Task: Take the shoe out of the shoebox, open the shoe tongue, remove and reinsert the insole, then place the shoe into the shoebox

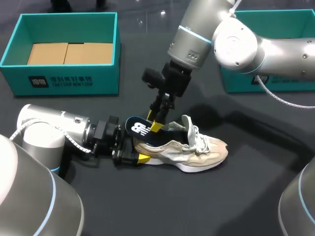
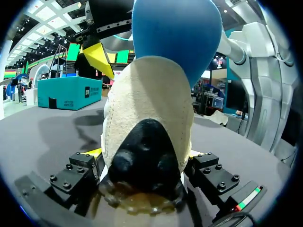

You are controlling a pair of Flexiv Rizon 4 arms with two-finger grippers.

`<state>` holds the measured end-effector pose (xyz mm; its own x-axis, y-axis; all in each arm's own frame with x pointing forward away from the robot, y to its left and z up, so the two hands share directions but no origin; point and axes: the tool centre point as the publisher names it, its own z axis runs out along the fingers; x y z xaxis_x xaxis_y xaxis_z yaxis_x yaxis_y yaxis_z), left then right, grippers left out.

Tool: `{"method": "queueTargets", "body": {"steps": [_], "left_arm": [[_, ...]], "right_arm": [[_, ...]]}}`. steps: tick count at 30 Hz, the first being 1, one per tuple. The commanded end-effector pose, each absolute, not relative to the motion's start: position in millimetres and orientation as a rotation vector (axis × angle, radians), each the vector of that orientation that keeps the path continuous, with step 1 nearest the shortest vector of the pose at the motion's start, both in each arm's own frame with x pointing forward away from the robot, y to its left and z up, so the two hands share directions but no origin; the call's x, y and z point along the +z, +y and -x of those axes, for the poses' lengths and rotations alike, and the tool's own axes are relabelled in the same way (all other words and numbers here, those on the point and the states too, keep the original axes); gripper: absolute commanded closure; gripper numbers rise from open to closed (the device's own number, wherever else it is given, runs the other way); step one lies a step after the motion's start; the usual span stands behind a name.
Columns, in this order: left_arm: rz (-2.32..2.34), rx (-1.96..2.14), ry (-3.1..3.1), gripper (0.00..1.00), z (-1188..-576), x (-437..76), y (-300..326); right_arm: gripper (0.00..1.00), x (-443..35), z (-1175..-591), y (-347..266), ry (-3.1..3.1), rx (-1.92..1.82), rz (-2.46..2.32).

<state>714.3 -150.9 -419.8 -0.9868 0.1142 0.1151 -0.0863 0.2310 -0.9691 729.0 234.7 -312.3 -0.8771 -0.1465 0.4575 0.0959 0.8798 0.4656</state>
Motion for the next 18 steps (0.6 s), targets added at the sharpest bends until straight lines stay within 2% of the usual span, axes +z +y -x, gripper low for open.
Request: {"method": "queueTargets", "body": {"steps": [1,8,18], "left_arm": [[0.027,1.852,-2.333,1.00,-715.5,-421.8,-150.2],[0.027,1.852,-2.333,1.00,-715.5,-421.8,-150.2],[0.027,1.852,-2.333,1.00,-715.5,-421.8,-150.2]], "right_arm": [[0.46,-321.4,-729.4,236.0,-2.498,-0.678,-0.055],[0.52,-321.6,-721.5,234.7,-2.479,-0.696,-0.087],[0.52,-327.6,-709.4,234.3,-2.428,-0.779,-0.140]]}}
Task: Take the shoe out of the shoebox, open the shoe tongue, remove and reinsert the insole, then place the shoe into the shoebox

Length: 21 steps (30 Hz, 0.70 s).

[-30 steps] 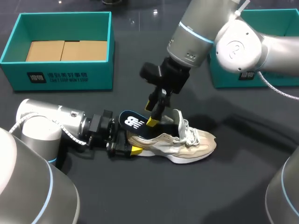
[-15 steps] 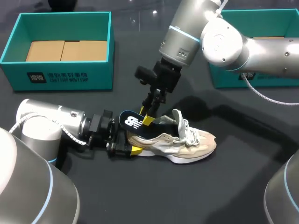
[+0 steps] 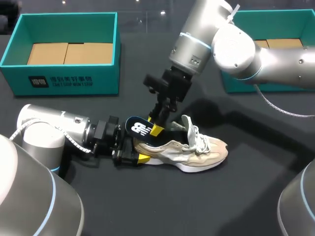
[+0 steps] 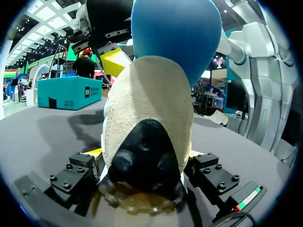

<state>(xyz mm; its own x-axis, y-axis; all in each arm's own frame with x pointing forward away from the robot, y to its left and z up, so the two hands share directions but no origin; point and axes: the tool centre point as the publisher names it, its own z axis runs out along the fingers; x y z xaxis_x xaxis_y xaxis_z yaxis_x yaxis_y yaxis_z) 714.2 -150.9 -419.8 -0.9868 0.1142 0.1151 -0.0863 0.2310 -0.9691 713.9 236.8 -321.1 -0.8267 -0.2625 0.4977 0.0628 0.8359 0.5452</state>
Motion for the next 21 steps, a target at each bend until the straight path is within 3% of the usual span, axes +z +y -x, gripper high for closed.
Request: {"method": "queueTargets", "body": {"steps": [1,14,21], "left_arm": [[0.027,1.852,-2.333,1.00,-715.5,-421.8,-150.2],[0.027,1.852,-2.333,1.00,-715.5,-421.8,-150.2],[0.027,1.852,-2.333,1.00,-715.5,-421.8,-150.2]], "right_arm": [[0.53,-328.4,-708.6,233.9,-2.423,-0.787,-0.142],[0.58,-337.2,-703.5,229.0,-2.364,-0.850,-0.112],[0.68,-337.7,-704.5,227.6,-2.329,-0.881,-0.073]]}}
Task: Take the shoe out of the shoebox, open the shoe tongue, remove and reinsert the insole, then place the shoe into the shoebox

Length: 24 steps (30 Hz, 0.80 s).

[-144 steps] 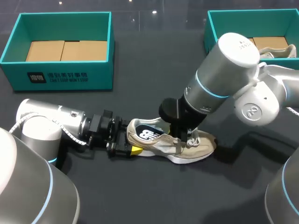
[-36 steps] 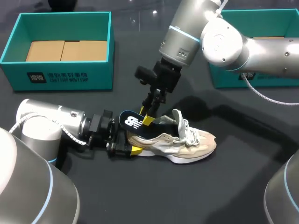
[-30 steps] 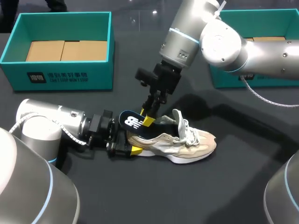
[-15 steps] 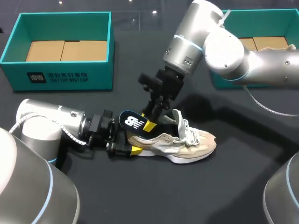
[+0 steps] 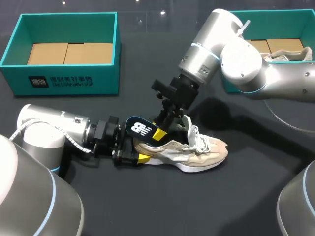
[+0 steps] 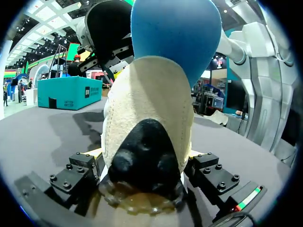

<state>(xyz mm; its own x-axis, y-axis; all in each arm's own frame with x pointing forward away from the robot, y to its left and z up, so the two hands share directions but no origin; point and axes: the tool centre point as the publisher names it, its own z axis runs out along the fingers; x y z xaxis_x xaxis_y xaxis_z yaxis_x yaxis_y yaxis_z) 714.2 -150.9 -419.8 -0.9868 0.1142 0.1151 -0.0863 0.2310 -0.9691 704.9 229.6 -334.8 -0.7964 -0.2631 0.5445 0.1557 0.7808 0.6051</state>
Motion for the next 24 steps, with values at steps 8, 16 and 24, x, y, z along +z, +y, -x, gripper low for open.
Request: {"method": "queueTargets", "body": {"steps": [8,16,24], "left_arm": [[0.027,1.852,-2.333,1.00,-715.5,-421.8,-150.2],[0.027,1.852,-2.333,1.00,-715.5,-421.8,-150.2],[0.027,1.852,-2.333,1.00,-715.5,-421.8,-150.2]], "right_arm": [[0.72,-335.8,-705.5,230.2,-2.316,-0.877,-0.068],[0.80,-335.6,-706.7,232.8,-2.311,-0.867,-0.063],[1.00,-333.2,-708.7,237.9,-2.307,-0.850,-0.072]]}}
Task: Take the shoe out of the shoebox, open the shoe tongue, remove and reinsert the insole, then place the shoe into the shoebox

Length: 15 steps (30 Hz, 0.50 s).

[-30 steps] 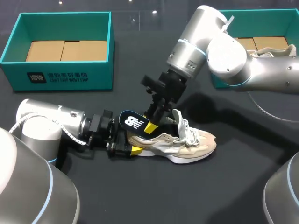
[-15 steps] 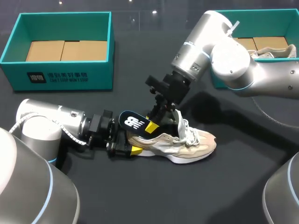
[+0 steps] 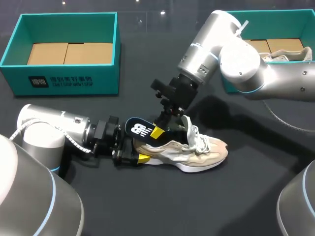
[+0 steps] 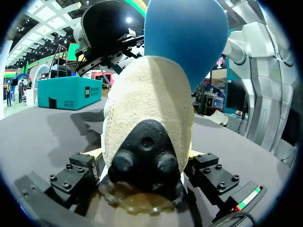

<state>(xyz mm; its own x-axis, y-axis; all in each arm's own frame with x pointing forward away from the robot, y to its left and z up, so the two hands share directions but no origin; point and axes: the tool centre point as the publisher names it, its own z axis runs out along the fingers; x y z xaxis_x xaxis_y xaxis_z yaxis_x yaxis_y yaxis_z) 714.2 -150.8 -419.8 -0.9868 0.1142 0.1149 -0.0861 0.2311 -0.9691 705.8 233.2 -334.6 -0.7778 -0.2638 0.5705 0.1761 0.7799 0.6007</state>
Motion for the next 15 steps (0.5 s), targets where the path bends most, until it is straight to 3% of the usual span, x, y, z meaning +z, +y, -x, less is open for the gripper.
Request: {"method": "queueTargets", "body": {"steps": [1,15], "left_arm": [[0.027,1.852,-2.333,1.00,-715.5,-421.8,-150.2],[0.027,1.852,-2.333,1.00,-715.5,-421.8,-150.2]], "right_arm": [[1.00,-331.3,-709.0,238.5,-2.312,-0.848,-0.077],[1.00,-281.5,-715.9,271.9,-2.391,-0.912,-0.197]]}}
